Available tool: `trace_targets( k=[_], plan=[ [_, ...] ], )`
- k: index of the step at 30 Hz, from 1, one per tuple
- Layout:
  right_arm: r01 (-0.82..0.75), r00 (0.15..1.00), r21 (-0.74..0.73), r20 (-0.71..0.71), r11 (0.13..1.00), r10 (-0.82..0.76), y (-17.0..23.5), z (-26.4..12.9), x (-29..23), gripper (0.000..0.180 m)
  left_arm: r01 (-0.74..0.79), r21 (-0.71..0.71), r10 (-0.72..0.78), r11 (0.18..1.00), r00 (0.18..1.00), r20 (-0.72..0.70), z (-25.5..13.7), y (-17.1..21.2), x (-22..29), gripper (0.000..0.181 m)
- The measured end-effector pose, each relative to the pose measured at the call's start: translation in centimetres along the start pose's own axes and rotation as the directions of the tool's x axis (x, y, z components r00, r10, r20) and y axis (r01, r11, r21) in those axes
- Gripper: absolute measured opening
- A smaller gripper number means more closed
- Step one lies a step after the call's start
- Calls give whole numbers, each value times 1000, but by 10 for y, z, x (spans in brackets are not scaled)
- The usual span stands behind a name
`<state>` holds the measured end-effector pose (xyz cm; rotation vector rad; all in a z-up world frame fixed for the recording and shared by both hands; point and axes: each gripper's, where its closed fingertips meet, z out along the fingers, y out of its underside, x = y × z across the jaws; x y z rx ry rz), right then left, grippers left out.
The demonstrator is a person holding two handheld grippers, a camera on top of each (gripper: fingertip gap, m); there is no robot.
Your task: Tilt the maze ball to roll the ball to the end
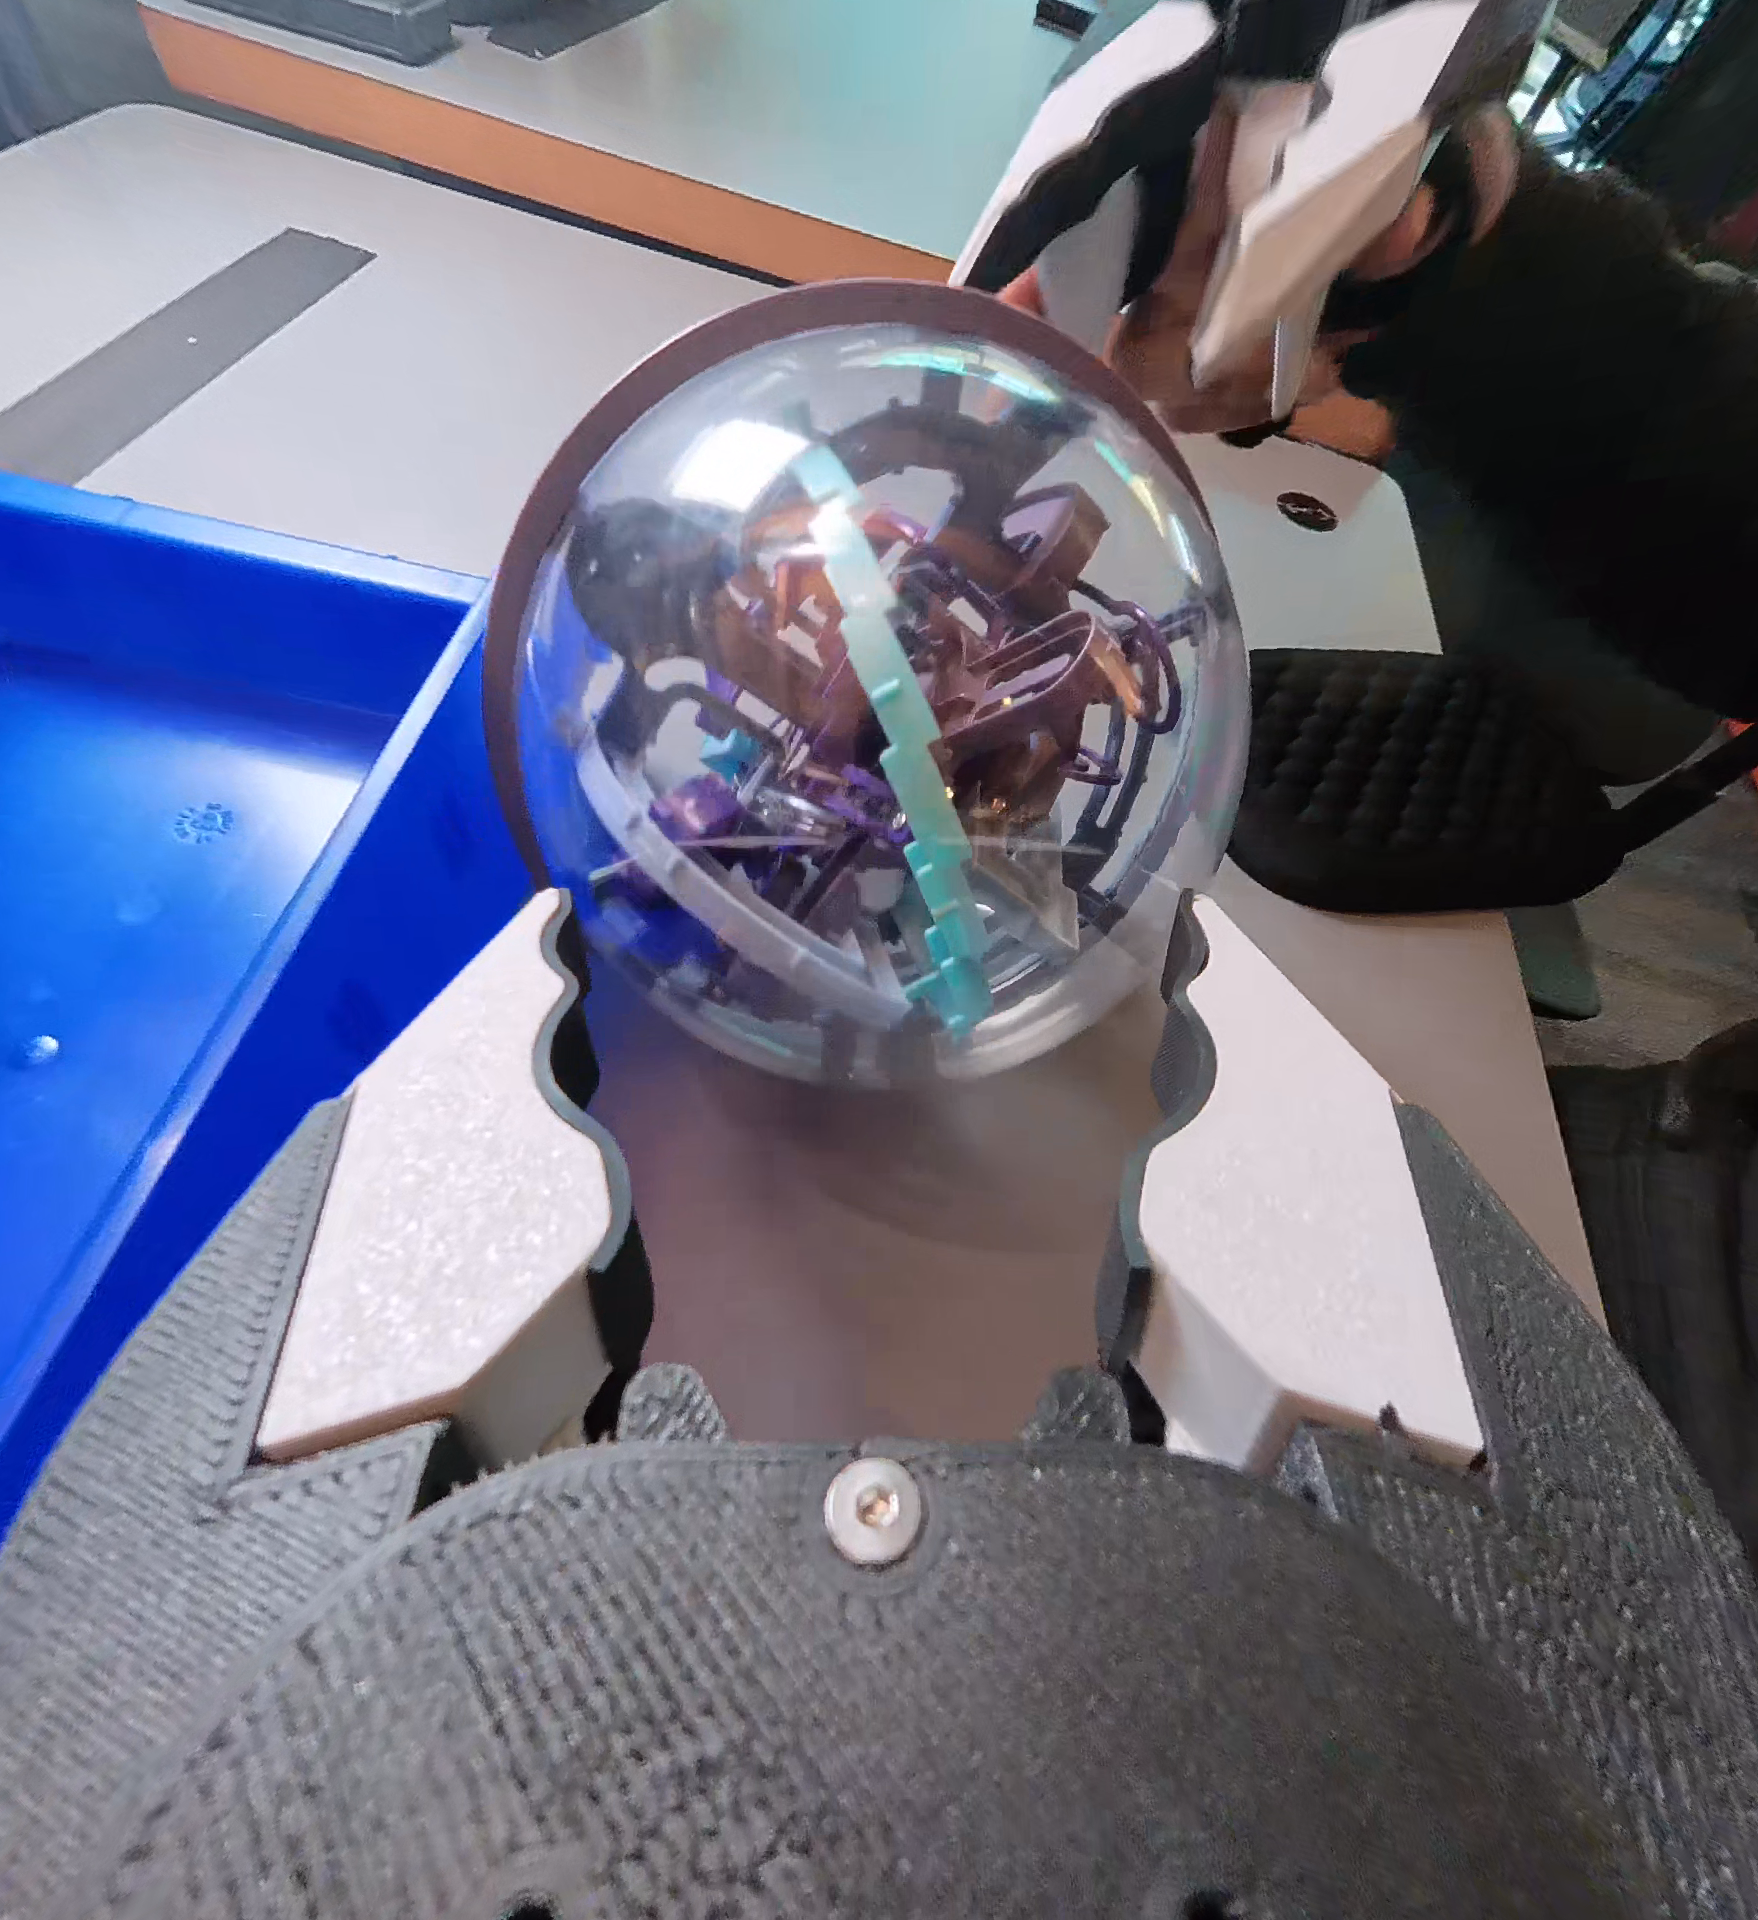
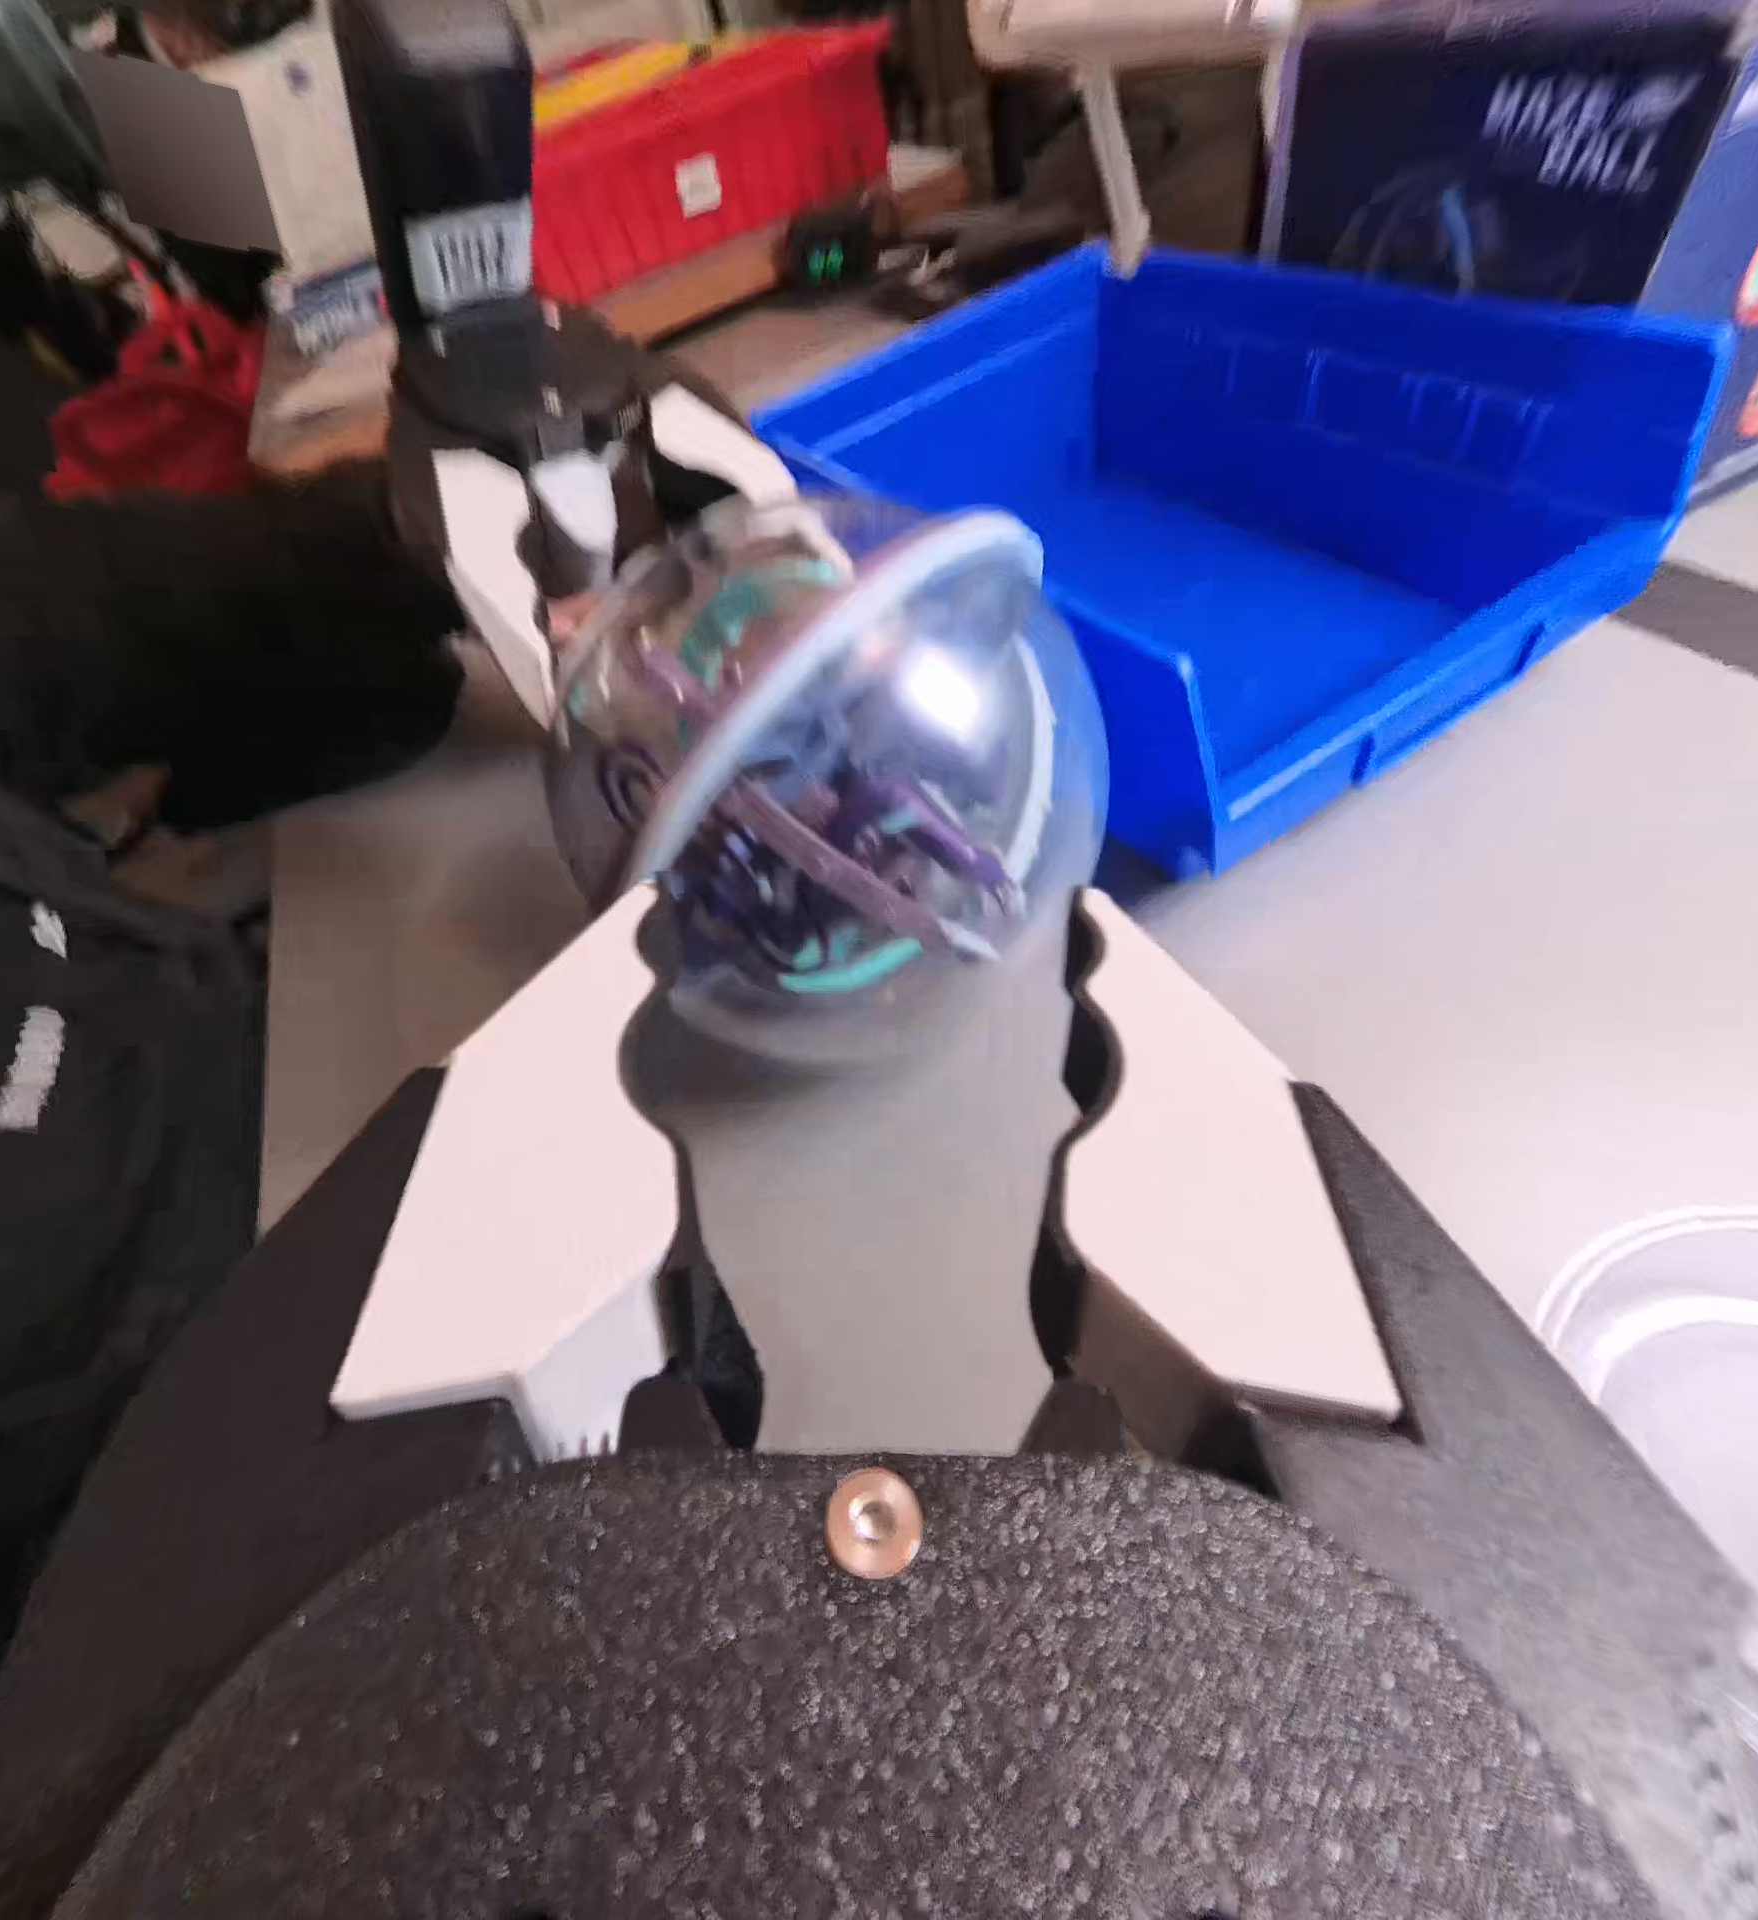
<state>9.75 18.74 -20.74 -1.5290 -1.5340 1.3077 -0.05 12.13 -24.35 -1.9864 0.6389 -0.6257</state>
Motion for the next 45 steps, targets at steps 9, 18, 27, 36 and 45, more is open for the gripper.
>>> trace_targets(
  k=[9,18,27,36,45],
  plan=[
    [8,990,-98,143,995,7,66,27,1,85,62,-22,-63,998,997,-45,12,7,3,98],
    [-48,983,-45,174,998,55,39,16,-7,81,256,-66,-263,965,954,-145,12,25,16,97],
    [-109,971,-59,207,992,119,18,19,-15,81,421,-127,-439,898,870,-222,10,37,35,97],
    [-117,970,-85,203,990,132,10,24,-14,80,480,-129,-497,868,827,-265,8,39,36,98],
    [-146,967,-88,199,985,161,17,29,-11,77,495,-54,-492,867,834,-251,0,34,23,97]
  ],
)
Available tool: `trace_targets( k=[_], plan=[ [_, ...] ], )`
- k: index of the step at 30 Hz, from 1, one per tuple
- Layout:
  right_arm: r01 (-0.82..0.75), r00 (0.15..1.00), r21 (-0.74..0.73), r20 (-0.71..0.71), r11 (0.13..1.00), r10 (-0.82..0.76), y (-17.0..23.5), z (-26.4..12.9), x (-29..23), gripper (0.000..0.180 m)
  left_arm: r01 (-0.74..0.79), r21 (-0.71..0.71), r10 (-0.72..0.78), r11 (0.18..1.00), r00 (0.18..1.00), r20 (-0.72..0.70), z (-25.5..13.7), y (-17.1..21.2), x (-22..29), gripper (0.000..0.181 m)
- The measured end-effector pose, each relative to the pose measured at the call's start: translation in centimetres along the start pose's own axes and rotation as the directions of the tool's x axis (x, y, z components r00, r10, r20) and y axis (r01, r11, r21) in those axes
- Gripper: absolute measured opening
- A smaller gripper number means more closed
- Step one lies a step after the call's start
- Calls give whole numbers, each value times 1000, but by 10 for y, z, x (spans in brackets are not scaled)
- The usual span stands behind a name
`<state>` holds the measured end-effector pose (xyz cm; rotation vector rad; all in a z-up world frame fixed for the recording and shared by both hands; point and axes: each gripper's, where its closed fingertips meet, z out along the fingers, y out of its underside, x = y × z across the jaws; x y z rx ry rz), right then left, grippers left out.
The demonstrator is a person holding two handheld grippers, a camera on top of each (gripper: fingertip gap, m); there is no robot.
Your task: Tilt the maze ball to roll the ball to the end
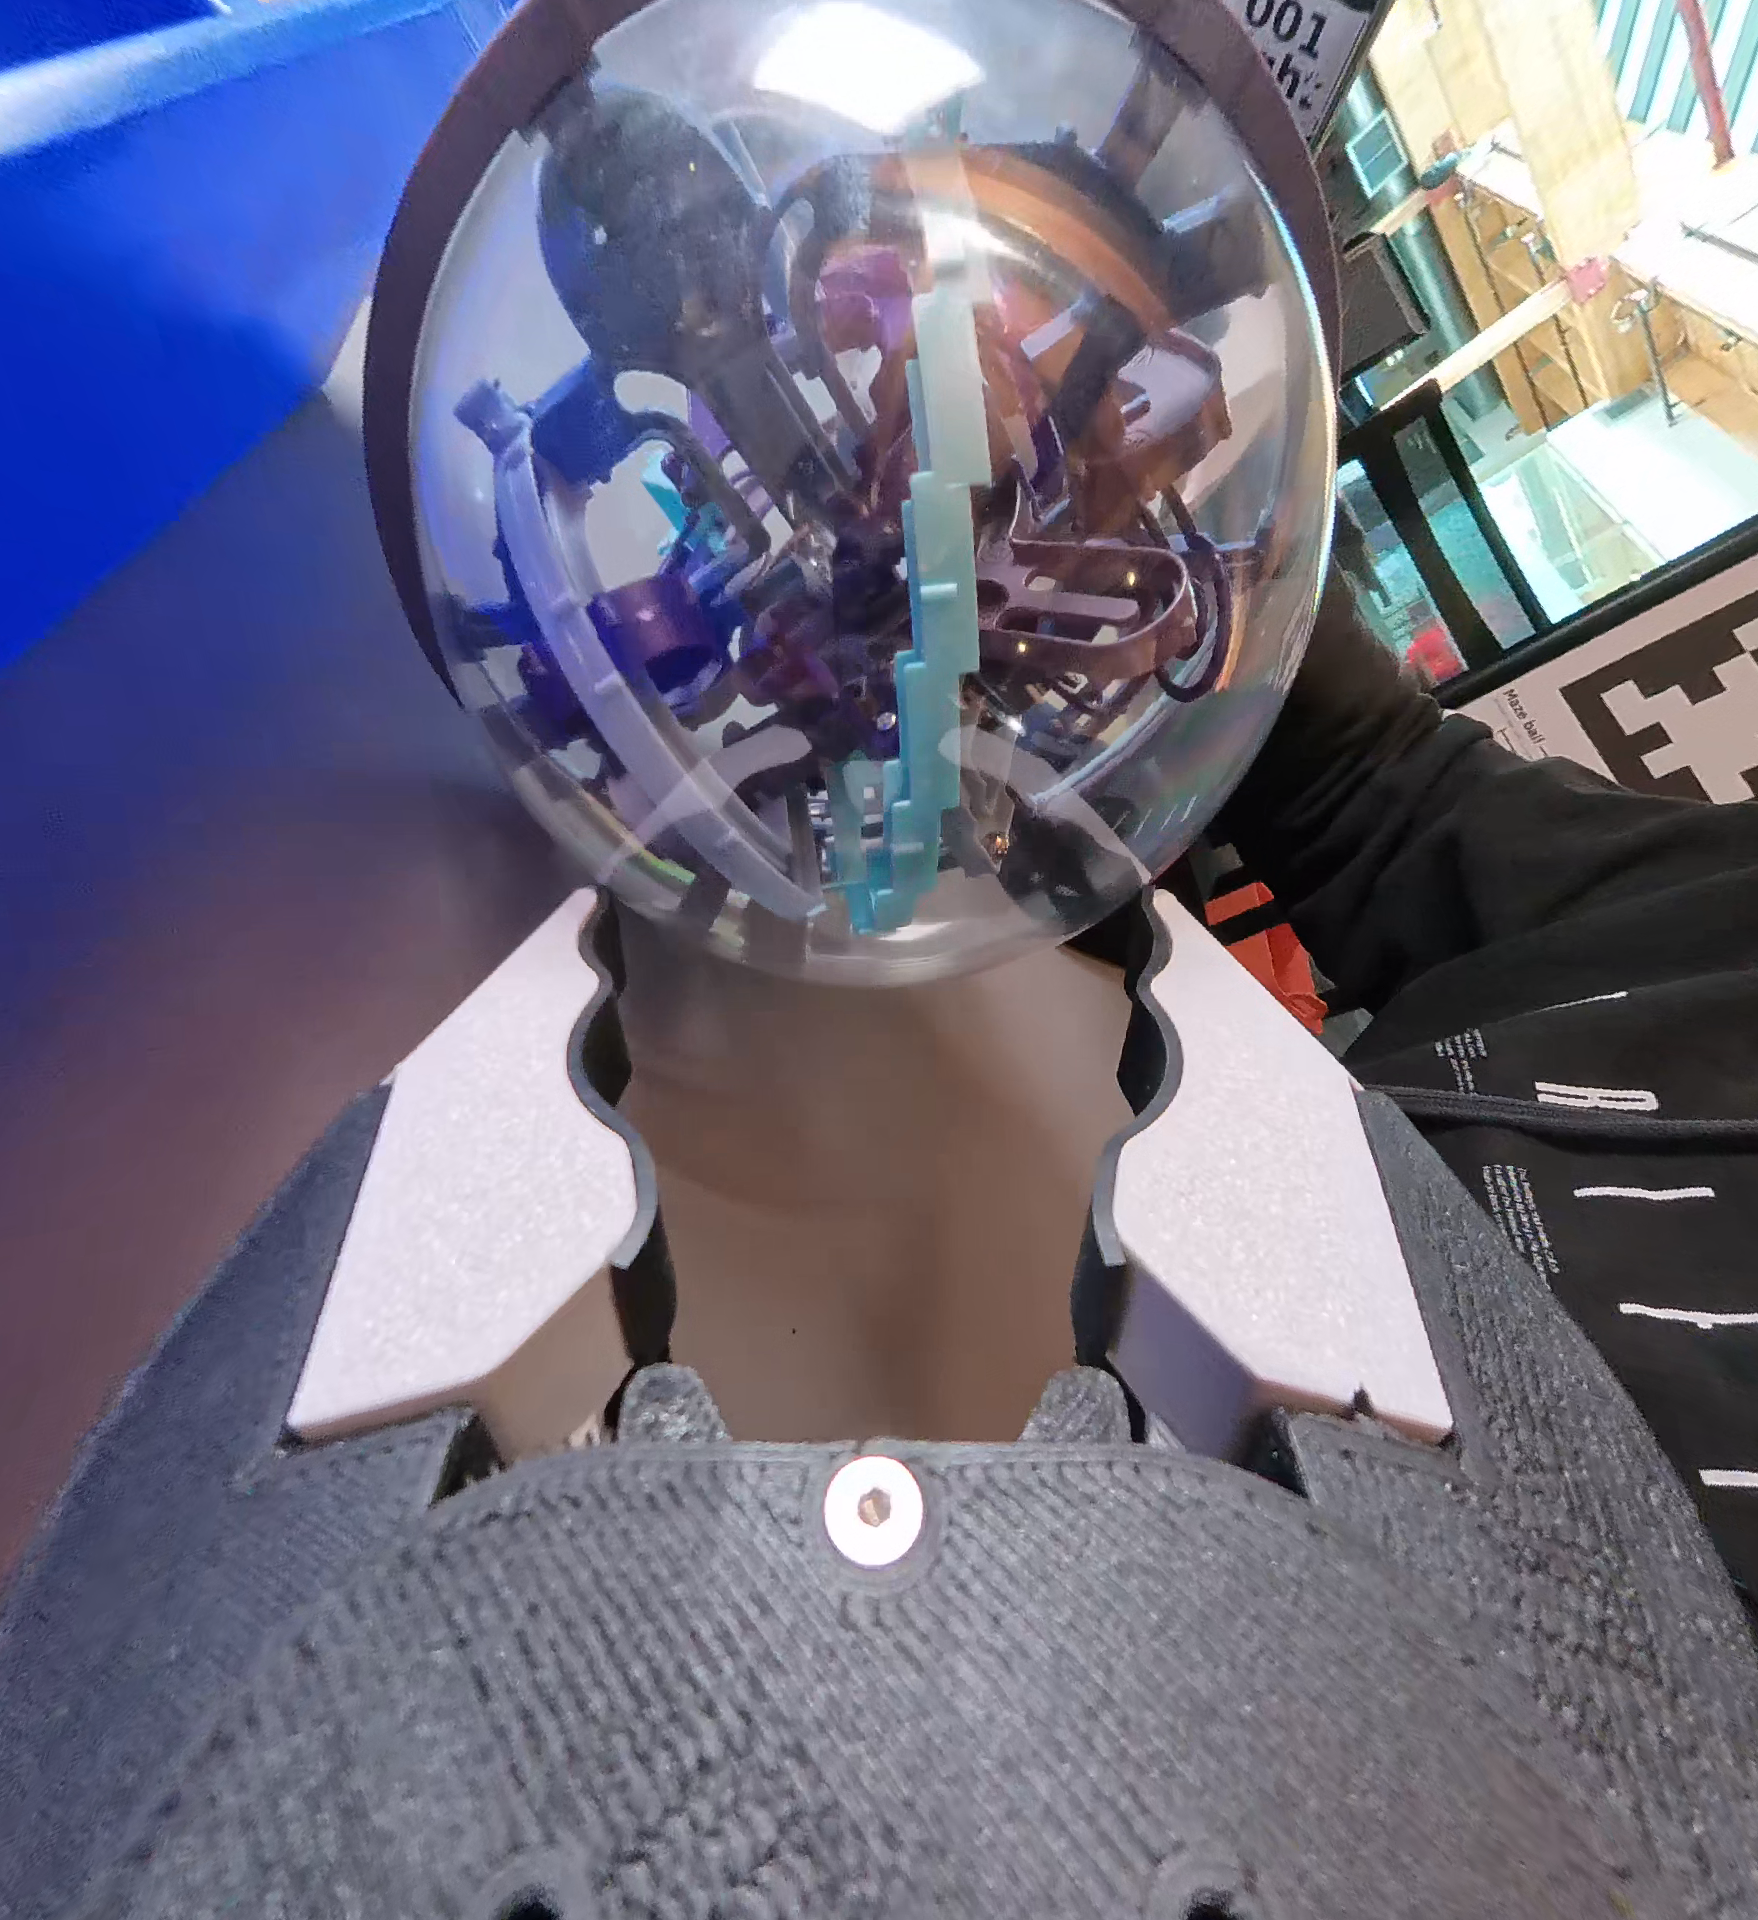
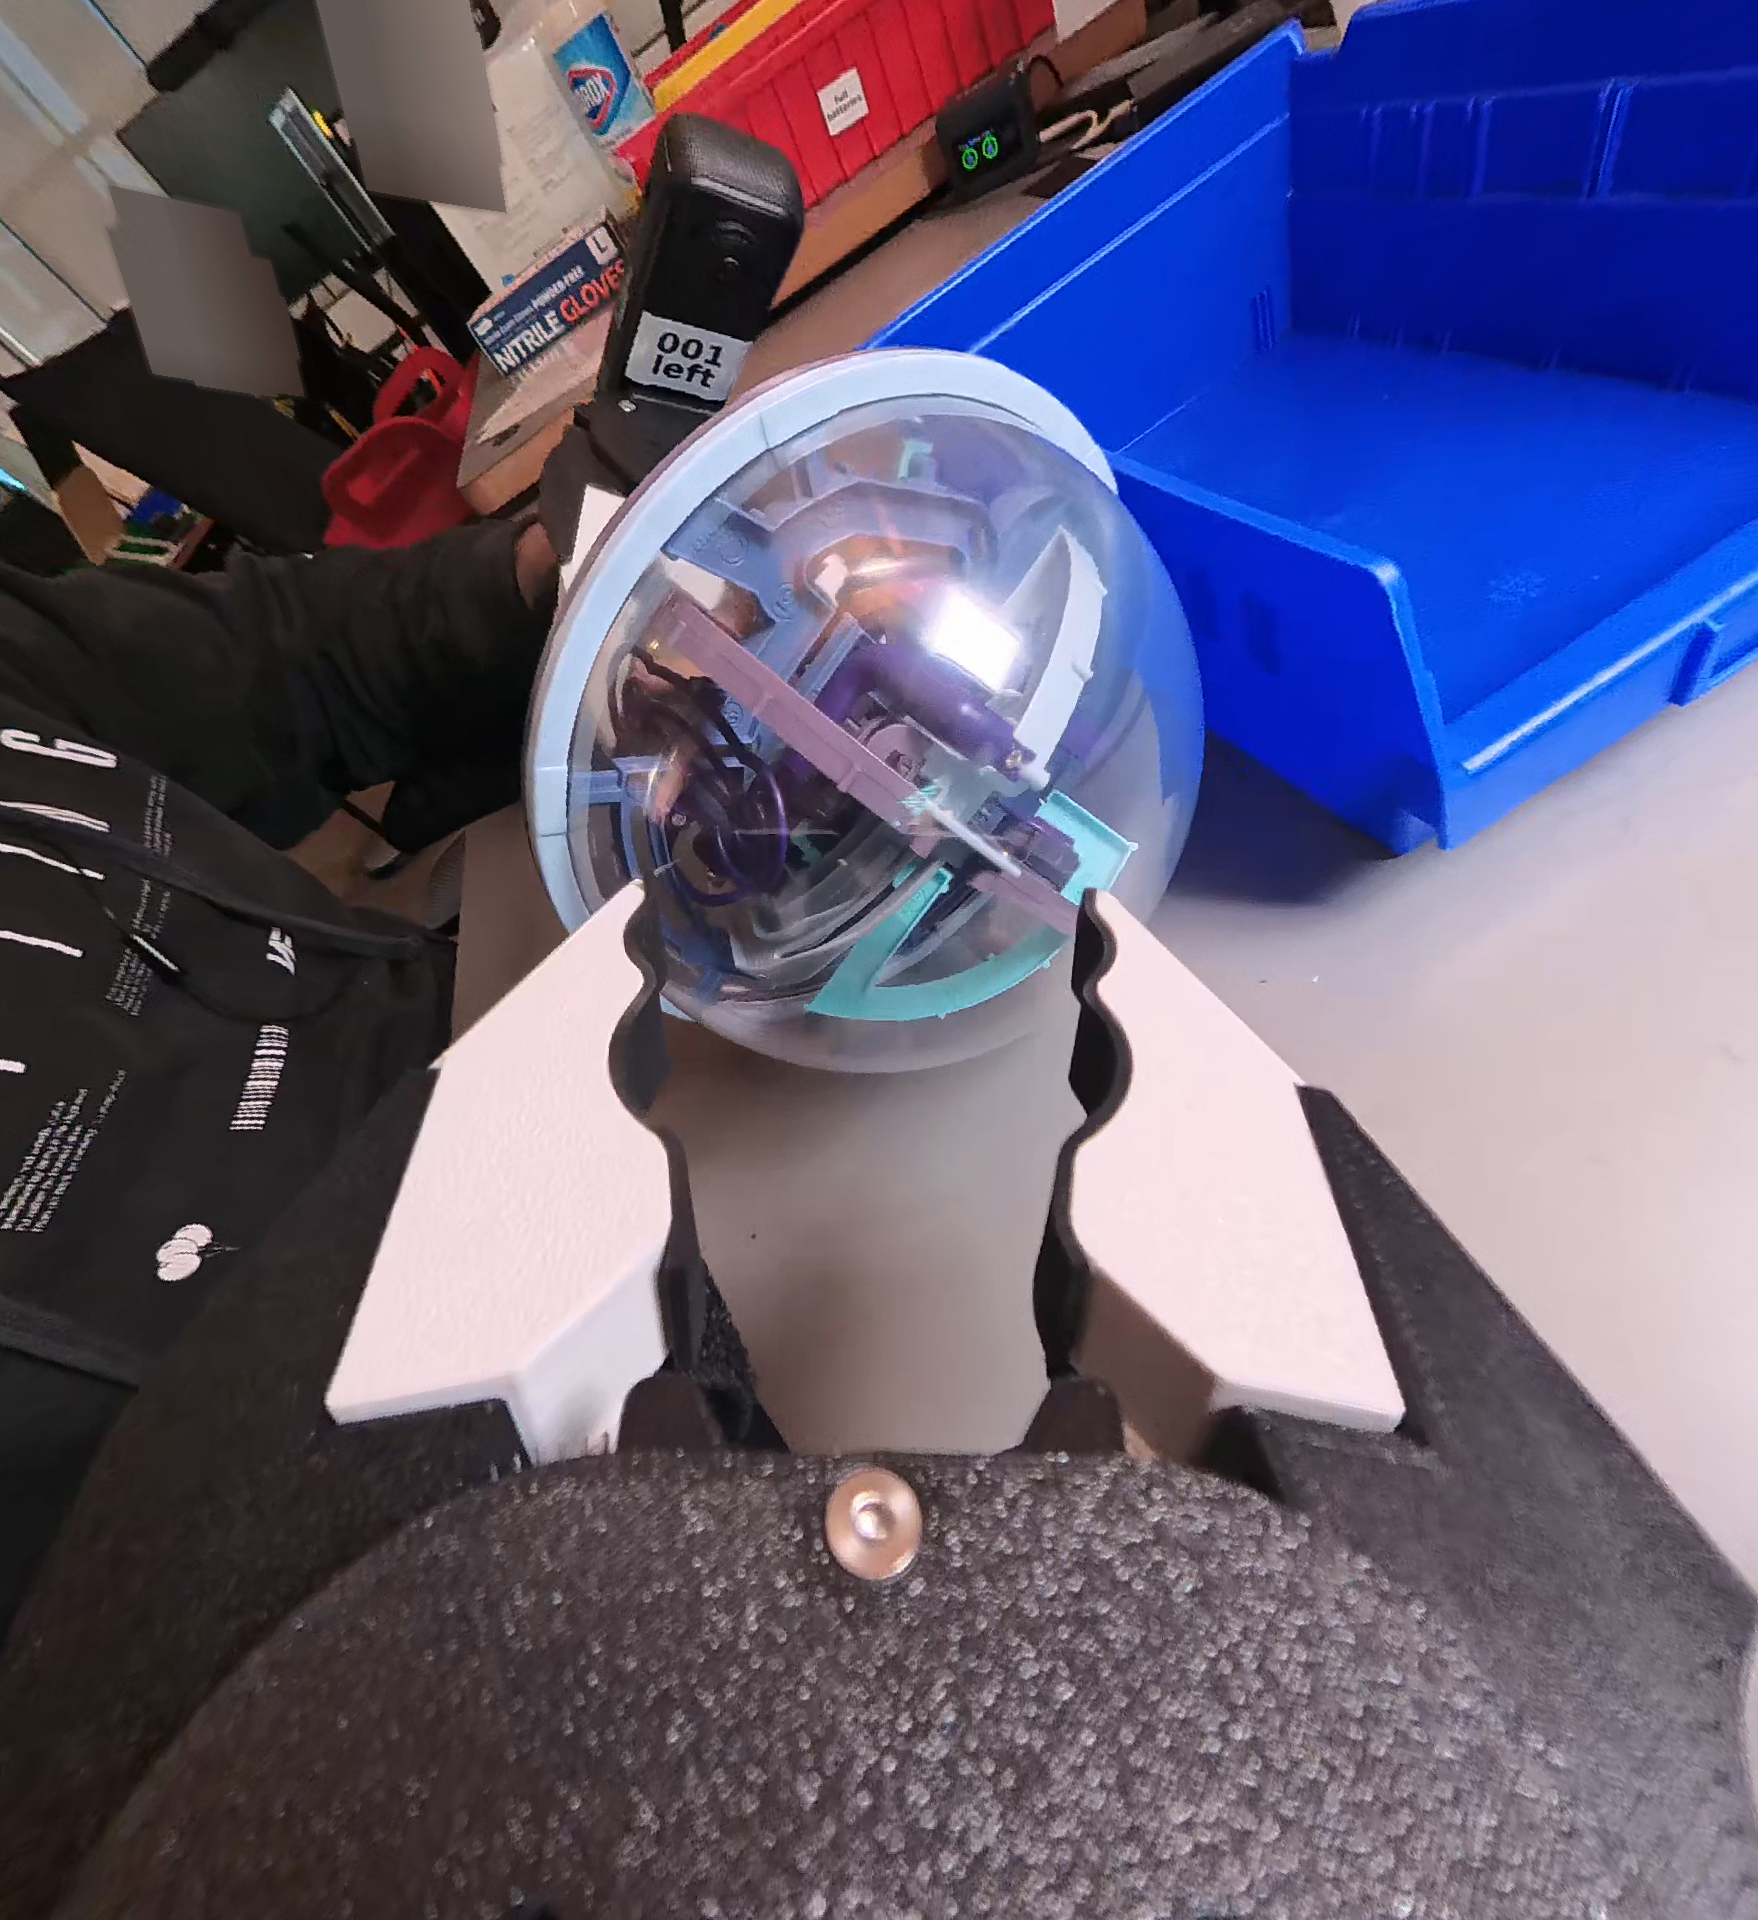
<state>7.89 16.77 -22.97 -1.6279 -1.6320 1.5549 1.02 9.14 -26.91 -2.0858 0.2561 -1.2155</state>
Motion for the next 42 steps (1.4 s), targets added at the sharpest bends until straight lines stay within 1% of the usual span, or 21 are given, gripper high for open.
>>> trace_targets(
  k=[4,7,11,14,18,21,23,25,28,30,33,36,42],
  plan=[
    [-56,998,12,23,998,56,1,2,-4,75,-23,-15,23,1000,1000,4,-6,2,0,97],
    [-63,998,-14,23,998,63,8,5,-10,74,-4,-30,3,1000,1000,-20,-12,3,2,97],
    [-59,997,-48,37,997,61,20,11,-22,74,96,5,-95,995,991,-96,-23,0,2,97],
    [-49,997,-74,52,996,53,30,16,-31,73,148,46,-141,988,982,-129,-33,-6,-2,97],
    [-24,997,-97,71,995,31,40,24,-41,72,160,82,-146,984,978,-149,-41,-14,-7,96],
    [-10,997,-93,77,996,17,43,28,-45,67,161,114,-142,980,977,-158,-47,-21,-11,92],
    [22,997,-94,80,995,-14,45,28,-48,64,151,128,-130,980,978,-162,-51,-24,-13,87],
    [76,995,-116,67,990,-69,48,25,-45,65,140,128,-119,982,980,-158,-52,-25,-14,86],
    [137,991,-137,10,981,-137,45,18,-31,68,123,124,-103,985,982,-157,-51,-24,-13,87],
    [186,979,-167,-52,968,-197,42,15,-18,79,119,127,-99,985,983,-155,-51,-26,-13,87],
    [270,950,-185,-107,945,-293,34,18,-8,91,112,126,-92,986,984,-151,-49,-28,-15,86],
    [352,919,-190,-118,917,-377,27,25,-10,96,96,123,-76,988,984,-163,-46,-30,-13,84],
    [386,905,-179,-116,905,-409,25,30,-18,91,87,135,-63,987,984,-169,-46,-35,-11,83]
  ],
)
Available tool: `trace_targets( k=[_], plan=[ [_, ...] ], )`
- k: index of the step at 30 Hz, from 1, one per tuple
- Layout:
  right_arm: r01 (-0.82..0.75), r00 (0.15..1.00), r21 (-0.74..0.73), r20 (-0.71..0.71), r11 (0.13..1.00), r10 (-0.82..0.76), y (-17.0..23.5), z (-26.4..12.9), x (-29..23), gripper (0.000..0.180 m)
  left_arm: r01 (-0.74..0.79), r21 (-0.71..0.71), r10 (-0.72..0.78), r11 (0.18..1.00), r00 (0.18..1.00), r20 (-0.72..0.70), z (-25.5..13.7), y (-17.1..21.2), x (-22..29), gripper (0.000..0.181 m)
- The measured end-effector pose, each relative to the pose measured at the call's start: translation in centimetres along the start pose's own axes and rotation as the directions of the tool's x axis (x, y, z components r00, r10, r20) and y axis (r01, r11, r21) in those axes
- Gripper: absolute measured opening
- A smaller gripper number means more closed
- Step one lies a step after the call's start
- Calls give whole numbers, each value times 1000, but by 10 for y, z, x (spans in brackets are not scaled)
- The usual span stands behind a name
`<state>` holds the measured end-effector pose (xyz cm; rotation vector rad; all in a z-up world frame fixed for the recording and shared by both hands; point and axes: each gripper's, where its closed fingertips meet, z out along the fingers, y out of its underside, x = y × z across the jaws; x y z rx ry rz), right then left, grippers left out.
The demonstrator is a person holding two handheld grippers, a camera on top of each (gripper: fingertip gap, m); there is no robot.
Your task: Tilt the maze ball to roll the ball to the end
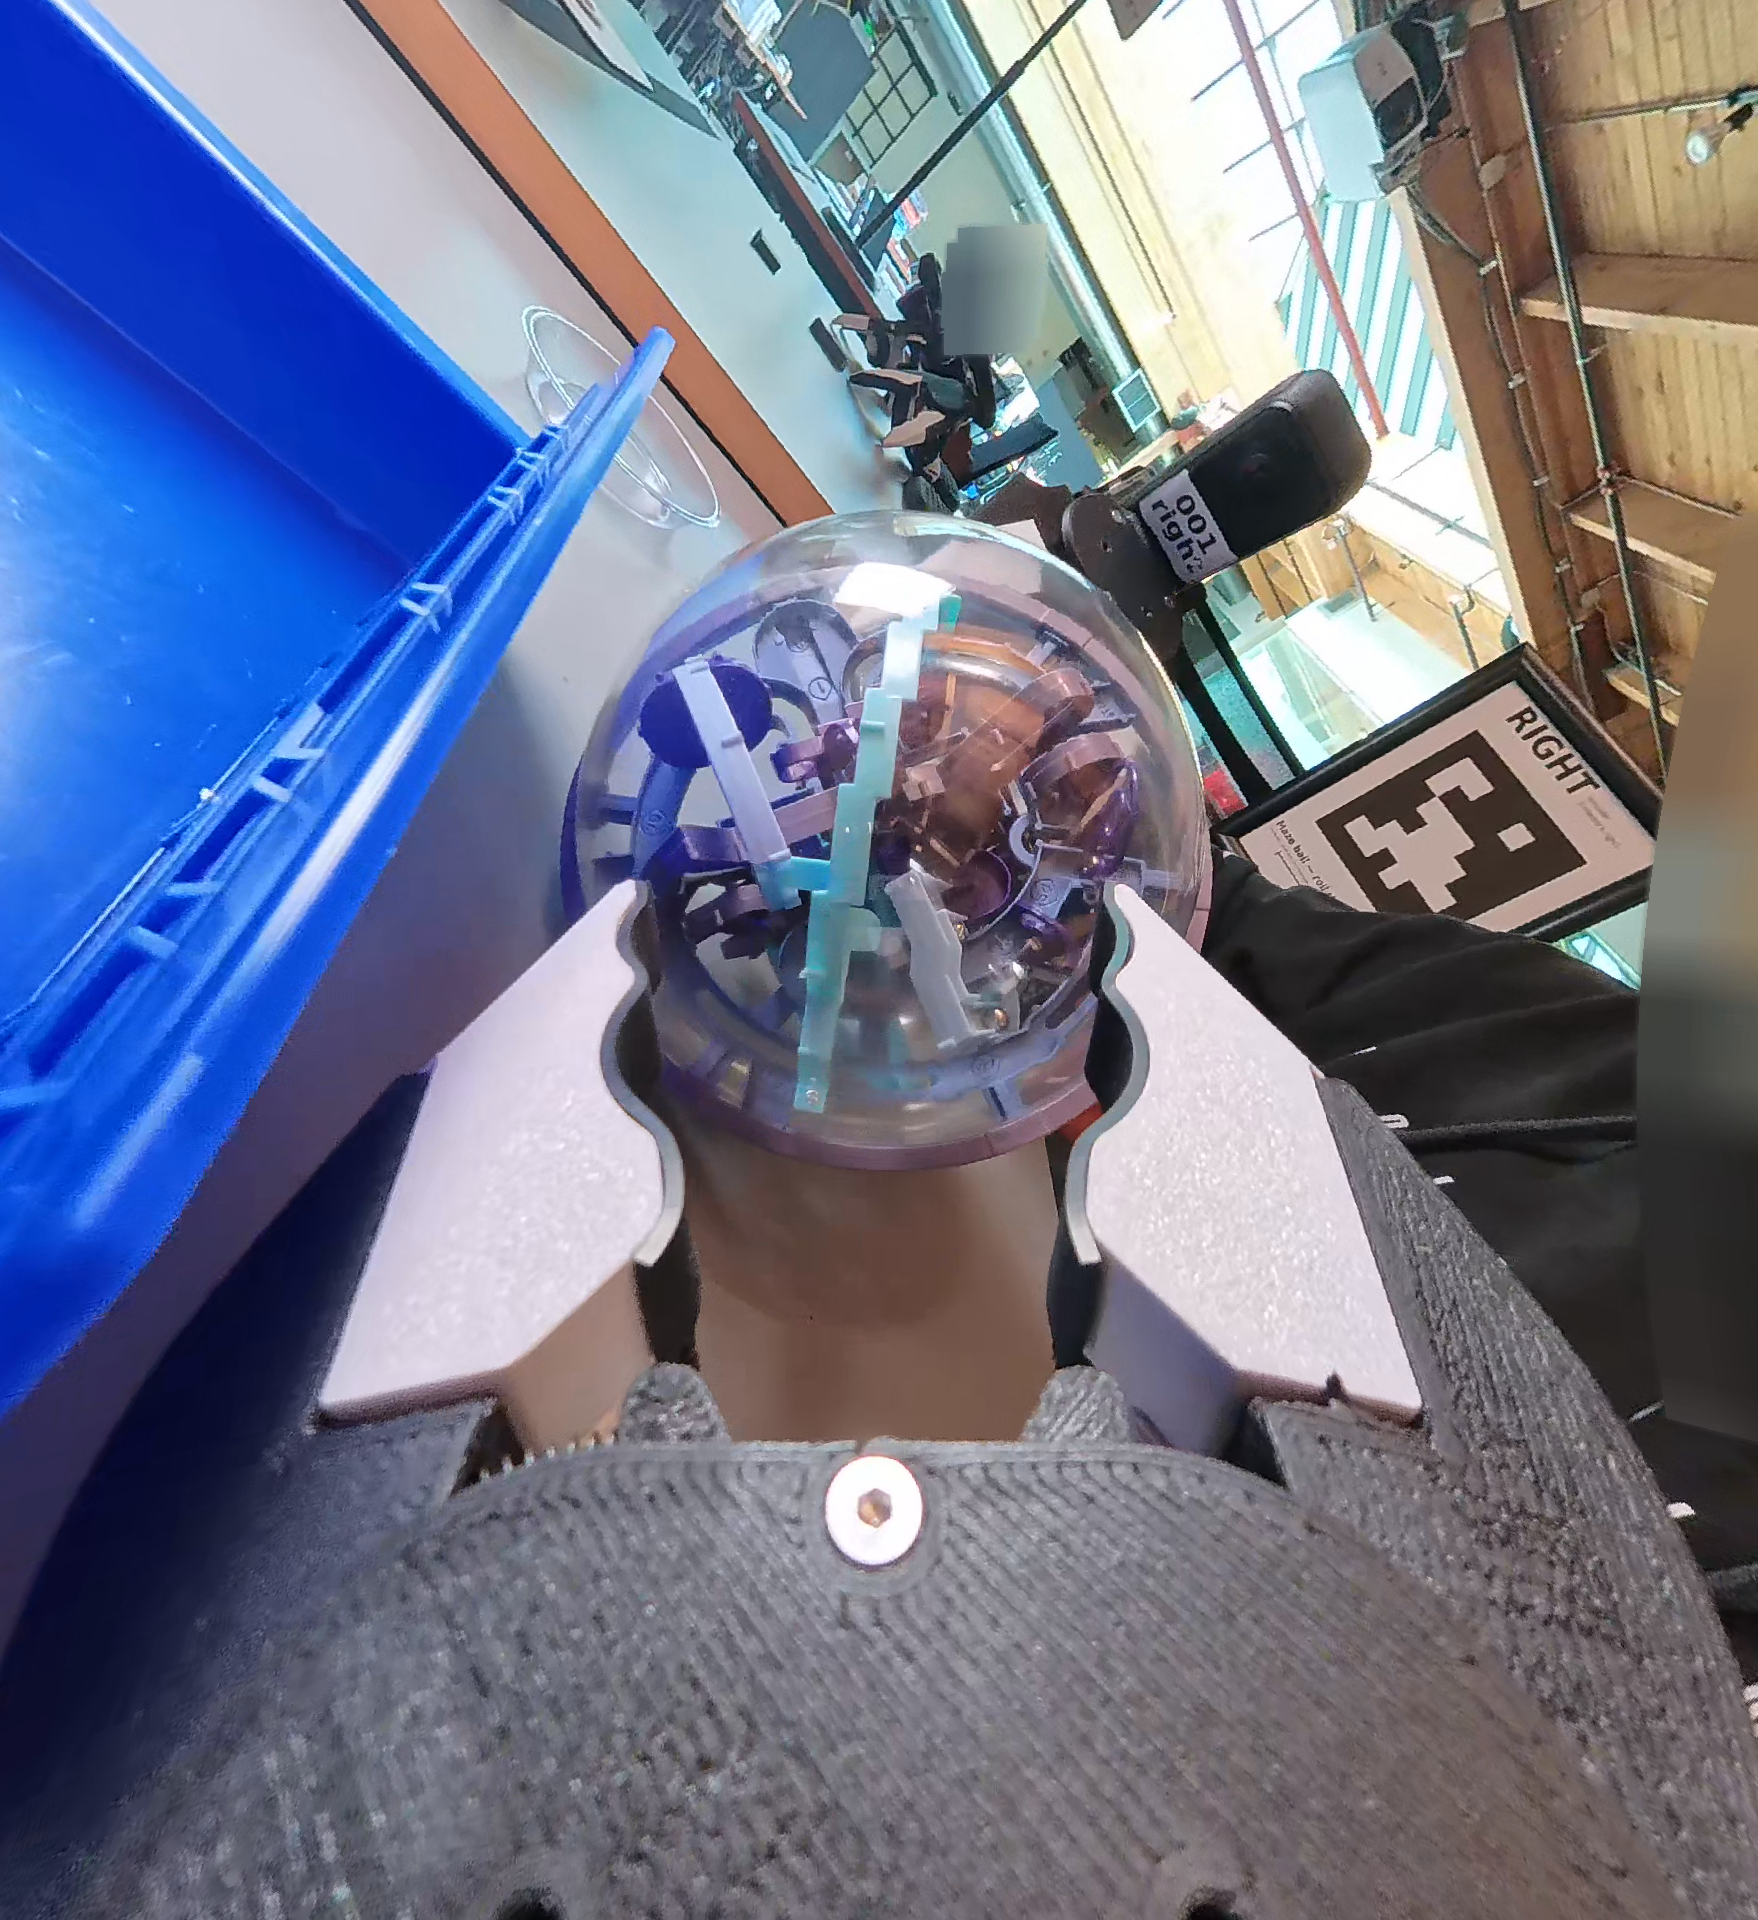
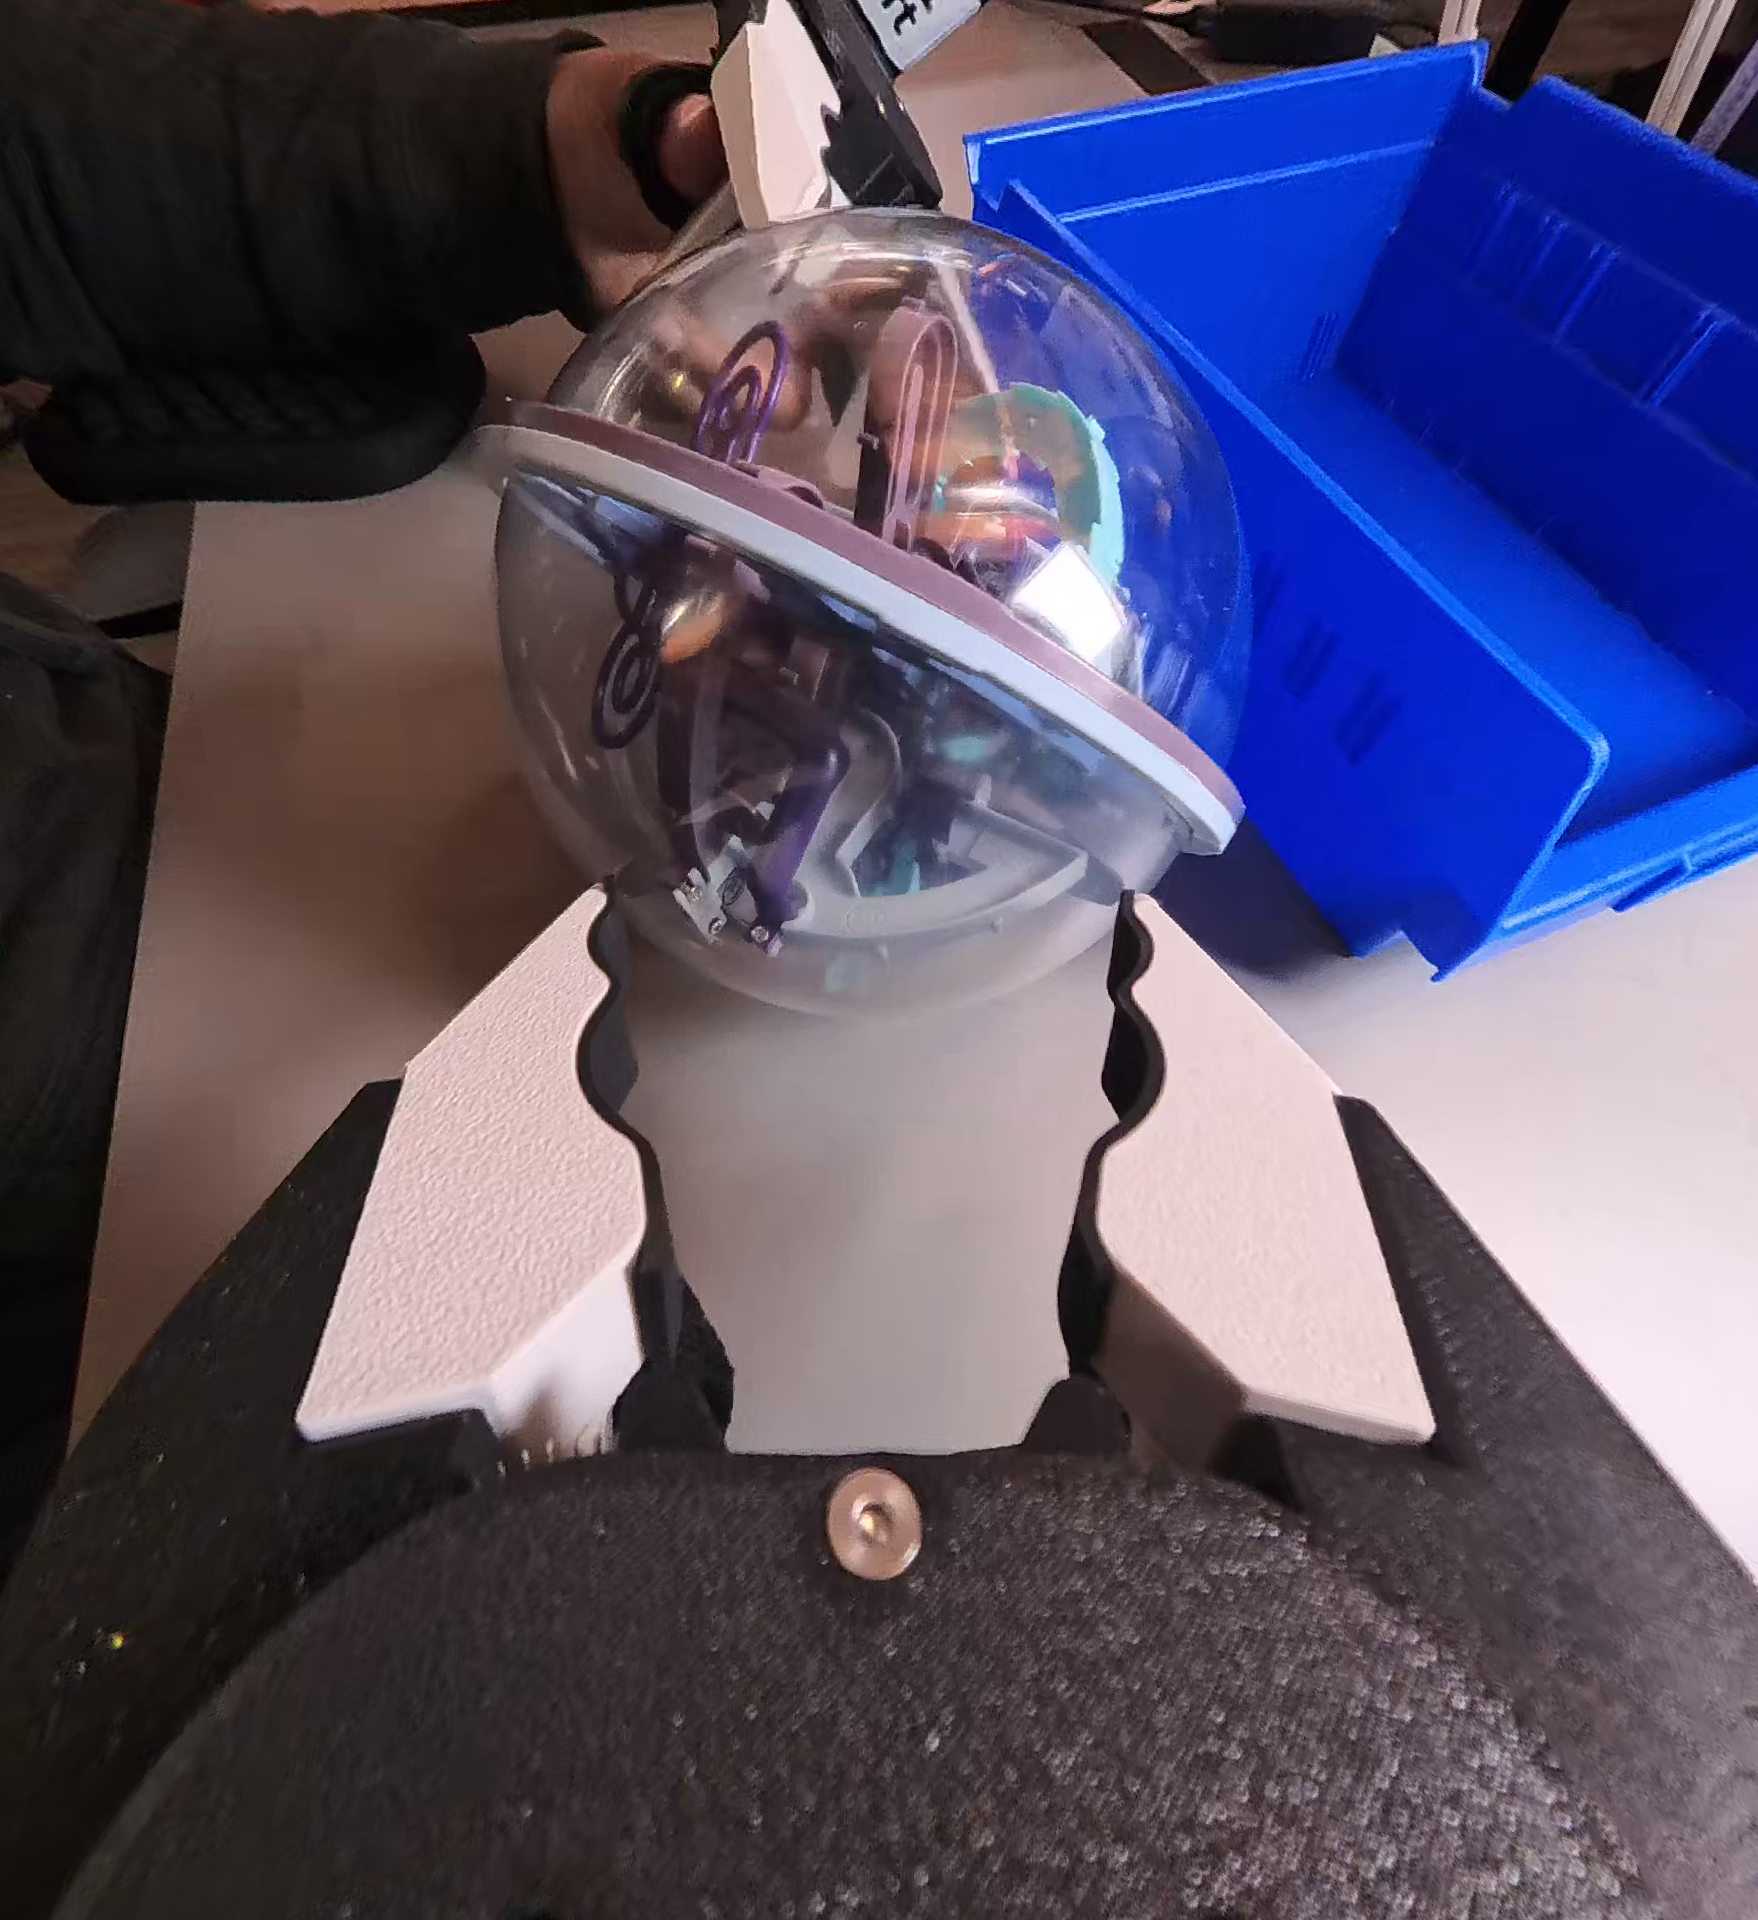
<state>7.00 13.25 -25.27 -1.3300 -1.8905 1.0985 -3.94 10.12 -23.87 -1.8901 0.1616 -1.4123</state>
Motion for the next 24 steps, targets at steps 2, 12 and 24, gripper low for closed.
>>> trace_targets(
  k=[2,12,24],
  plan=[
    [-10,1000,2,2,1000,10,-1,-1,0,89,-7,5,7,1000,1000,1,0,-2,0,82],
    [-56,998,7,-1,998,56,-13,1,-1,89,10,25,-9,1000,999,-42,-6,1,0,77],
    [-87,996,20,8,996,87,-15,4,1,89,36,42,-34,998,998,-51,-10,-2,-3,76]
  ],
)
